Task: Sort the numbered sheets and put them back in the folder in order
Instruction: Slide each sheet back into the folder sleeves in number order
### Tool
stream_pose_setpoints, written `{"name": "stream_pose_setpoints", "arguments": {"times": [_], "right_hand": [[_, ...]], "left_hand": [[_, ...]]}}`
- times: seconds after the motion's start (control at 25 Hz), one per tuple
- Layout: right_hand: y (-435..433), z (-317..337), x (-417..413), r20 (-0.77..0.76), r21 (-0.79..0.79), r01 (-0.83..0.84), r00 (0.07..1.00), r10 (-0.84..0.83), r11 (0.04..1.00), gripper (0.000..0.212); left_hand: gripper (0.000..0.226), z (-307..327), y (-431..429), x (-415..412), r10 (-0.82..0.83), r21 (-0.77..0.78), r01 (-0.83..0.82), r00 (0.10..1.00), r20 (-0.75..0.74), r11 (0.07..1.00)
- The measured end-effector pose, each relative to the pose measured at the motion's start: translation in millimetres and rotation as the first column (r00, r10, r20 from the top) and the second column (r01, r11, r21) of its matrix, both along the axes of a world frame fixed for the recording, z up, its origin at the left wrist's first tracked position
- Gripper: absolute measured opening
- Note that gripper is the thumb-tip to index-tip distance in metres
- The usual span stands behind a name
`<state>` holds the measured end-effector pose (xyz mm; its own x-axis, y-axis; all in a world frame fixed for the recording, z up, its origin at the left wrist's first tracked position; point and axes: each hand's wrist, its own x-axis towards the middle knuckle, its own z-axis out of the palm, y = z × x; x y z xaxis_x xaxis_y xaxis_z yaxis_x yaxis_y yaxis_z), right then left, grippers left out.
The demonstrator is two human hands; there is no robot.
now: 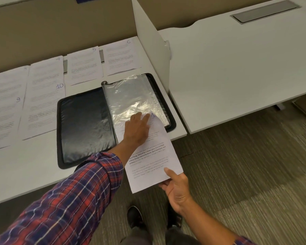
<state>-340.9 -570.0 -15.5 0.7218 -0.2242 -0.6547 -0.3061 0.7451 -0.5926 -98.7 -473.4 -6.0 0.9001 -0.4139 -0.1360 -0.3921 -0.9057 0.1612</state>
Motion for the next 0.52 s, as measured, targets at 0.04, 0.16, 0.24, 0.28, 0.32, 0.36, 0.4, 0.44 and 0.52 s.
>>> {"name": "stream_pose_setpoints", "arguments": {"times": [0.04,0.16,0.24,0.28,0.32,0.36,0.4,0.44,0.52], "right_hand": [[5,3,1,-0.031,-0.041,-0.001,1.000,-0.001,0.999,0.036],[12,13,11,-0.100,-0.199,-0.046,0.995,0.026,0.979,0.020],[11,20,18,-0.089,-0.221,-0.056,0.995,0.037,0.974,0.019],[11,24,22,-0.087,-0.202,-0.039,0.996,0.022,0.979,0.019],[11,28,26,-0.089,-0.181,-0.025,0.996,0.009,0.983,0.019],[11,30,31,-0.091,-0.166,-0.017,0.996,0.002,0.986,0.019],[13,32,36,-0.090,-0.152,-0.016,0.996,0.003,0.988,0.019],[14,34,42,-0.088,-0.133,-0.011,0.996,-0.001,0.991,0.020],[15,37,54,-0.083,-0.081,0.012,0.996,-0.019,0.997,0.022]], "left_hand": [[0.045,0,-1,1,0.015,-0.038,-0.014,1.000,0.027,0.999],[0.023,3,-5,2,0.028,-0.158,-0.009,0.992,0.123,0.987],[0.025,6,-5,3,0.042,-0.238,-0.003,0.987,0.158,0.971],[0.027,8,-4,3,0.041,-0.250,0.002,0.985,0.166,0.968],[0.028,11,-3,3,0.030,-0.246,0.014,0.984,0.175,0.969],[0.028,12,-1,3,0.014,-0.234,0.031,0.983,0.185,0.972],[0.027,13,1,2,-0.003,-0.219,0.046,0.981,0.194,0.975],[0.026,14,3,1,-0.015,-0.207,0.057,0.980,0.198,0.977],[0.029,17,5,-1,-0.021,-0.190,0.057,0.982,0.189,0.980]]}}
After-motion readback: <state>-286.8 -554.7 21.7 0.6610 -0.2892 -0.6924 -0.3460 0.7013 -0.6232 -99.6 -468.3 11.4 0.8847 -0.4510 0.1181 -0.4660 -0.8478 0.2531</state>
